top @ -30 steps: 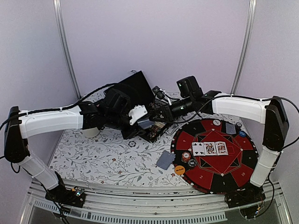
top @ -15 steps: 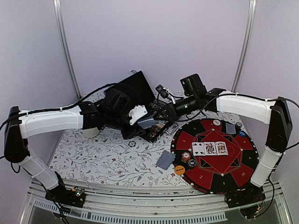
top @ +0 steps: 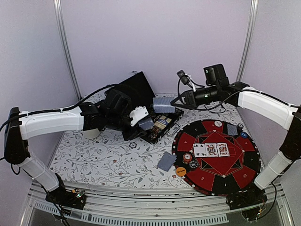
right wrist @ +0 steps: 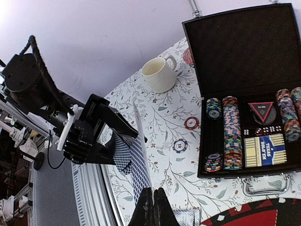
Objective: Distribute texas hold em gaming equipment
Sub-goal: Pick up the poker card from the face-down deck piles, then place the poker card in the community card area.
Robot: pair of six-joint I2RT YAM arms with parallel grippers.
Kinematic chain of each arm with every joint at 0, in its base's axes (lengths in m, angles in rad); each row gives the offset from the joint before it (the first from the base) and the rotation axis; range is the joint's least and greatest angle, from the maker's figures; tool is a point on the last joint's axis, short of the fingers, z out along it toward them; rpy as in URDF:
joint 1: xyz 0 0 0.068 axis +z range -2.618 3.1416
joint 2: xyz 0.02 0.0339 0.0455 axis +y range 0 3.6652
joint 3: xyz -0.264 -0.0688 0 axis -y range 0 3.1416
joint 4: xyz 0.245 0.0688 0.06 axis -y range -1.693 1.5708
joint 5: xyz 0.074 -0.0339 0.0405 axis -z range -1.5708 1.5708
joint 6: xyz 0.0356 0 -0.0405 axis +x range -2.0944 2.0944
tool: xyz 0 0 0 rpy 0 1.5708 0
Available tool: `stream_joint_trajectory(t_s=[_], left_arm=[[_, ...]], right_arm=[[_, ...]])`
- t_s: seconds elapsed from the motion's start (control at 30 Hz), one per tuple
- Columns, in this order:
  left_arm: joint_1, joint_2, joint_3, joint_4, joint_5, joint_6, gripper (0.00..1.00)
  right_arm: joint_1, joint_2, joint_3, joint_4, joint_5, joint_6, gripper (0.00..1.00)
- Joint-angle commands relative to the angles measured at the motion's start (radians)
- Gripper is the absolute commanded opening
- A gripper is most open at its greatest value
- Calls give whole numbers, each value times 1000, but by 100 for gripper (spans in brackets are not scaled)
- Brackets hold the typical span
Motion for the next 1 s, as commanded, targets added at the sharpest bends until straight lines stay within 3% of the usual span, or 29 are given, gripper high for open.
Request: stream_joint_trajectory(t_s=[0.0, 0.13, 0.3, 0.47, 0.57, 0.97], left_arm=[[-5, 0, -5, 19, 5, -5, 44], [-5, 0, -5, 19, 11, -10, 44], [-6, -2, -7, 19, 13, -12, 44], [-7, 4, -9, 18, 19, -14, 44], [-6, 3, -10, 16, 21, -14, 44], [-7, 3, -14, 16, 20, -11, 44]], right_arm=[[-72, -98, -55, -63, 21, 33, 2], [-222, -214, -191, -46, 124, 159, 2], [-565, -453, -559, 89, 197, 384, 2], [-742, -626, -816, 146, 342, 510, 1], [-837, -659, -955, 235, 327, 581, 1], [-881, -648, -1156, 328, 445, 782, 1]])
